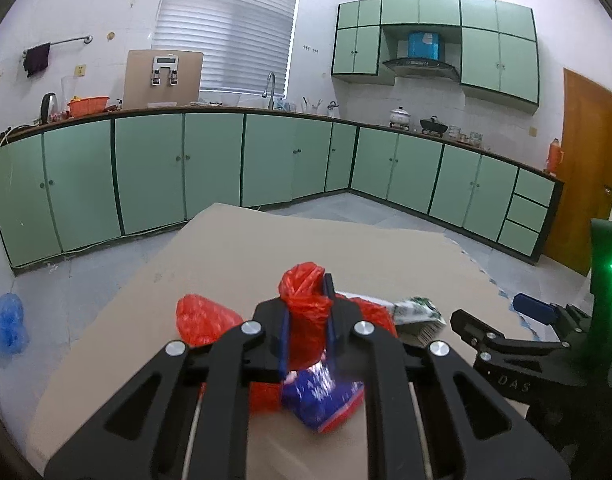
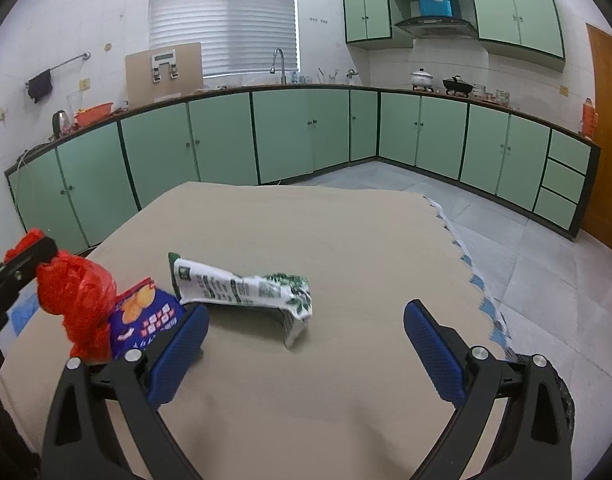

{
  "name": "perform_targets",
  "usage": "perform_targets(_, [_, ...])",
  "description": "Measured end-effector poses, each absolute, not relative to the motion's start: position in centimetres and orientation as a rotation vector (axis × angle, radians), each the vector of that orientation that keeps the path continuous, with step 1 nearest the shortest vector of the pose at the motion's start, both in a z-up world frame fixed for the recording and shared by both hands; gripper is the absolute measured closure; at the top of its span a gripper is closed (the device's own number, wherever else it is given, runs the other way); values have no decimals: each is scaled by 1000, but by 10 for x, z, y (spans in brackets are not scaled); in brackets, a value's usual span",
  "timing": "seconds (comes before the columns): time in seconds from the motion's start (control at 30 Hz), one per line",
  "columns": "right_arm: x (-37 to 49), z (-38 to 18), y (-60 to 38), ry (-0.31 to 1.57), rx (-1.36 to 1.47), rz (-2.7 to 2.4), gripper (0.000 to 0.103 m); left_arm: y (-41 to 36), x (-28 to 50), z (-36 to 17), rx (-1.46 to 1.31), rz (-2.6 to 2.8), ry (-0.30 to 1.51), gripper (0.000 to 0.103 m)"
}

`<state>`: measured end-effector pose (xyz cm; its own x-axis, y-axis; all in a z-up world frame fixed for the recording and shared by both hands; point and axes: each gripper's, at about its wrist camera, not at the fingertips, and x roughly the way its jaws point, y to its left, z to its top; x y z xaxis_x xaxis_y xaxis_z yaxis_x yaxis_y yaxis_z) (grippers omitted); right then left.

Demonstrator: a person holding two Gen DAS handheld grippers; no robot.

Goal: Collect trash
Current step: 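Grasp the red mesh bag and blue snack bag with the left tool, then move the right tool to the white-green tube wrapper while the left tool holds the red bag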

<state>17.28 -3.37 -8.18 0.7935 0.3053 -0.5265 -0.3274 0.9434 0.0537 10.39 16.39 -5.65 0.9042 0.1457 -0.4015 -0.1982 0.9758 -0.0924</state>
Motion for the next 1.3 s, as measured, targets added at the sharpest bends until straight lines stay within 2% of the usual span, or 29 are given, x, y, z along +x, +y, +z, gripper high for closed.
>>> perform_targets(0.3, [213, -98, -20, 651, -29, 354, 8, 171, 132, -69, -121, 203, 431, 92])
perform_targets(0.47, [228, -108, -19, 701, -12, 361, 13, 176, 142, -74, -114, 221, 451, 92])
perform_targets(0.67, [234, -115, -17, 750, -11, 413, 32, 177, 149, -83, -113, 230, 478, 92])
perform_targets(0.77, [230, -114, -13, 747, -16, 460, 51, 179, 151, -84, -111, 228, 483, 92])
perform_targets(0.87, [224, -113, -14, 740, -24, 471, 54, 179, 152, -82, -109, 227, 483, 92])
perform_targets(1.1, [218, -106, -23, 741, -18, 479, 74, 179, 151, -82, -108, 223, 483, 92])
perform_targets(1.3, [200, -106, -24, 770, -29, 530, 75, 176, 148, -82, -104, 223, 481, 92])
